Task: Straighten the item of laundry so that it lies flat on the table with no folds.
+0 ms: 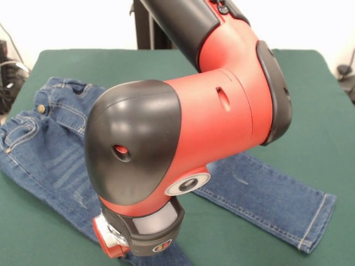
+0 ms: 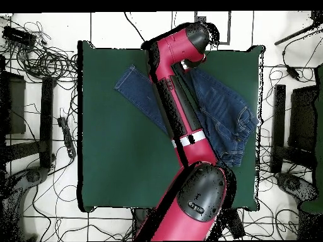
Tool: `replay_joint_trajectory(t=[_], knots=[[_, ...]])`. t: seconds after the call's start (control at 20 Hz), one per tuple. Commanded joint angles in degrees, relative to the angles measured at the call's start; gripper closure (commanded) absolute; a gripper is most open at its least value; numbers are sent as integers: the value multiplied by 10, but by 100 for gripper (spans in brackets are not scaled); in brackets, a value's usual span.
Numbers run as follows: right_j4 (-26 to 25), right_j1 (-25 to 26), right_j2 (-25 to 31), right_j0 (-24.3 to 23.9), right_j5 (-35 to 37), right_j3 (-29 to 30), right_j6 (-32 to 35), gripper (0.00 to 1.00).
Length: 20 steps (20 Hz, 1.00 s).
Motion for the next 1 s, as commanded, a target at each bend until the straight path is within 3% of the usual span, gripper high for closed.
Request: replay_joint_trajectory(t=[0.05,1.0], knots=[[47,7,17,30,-34,8,100,0],[57,-23,19,30,-62,13,105,0]])
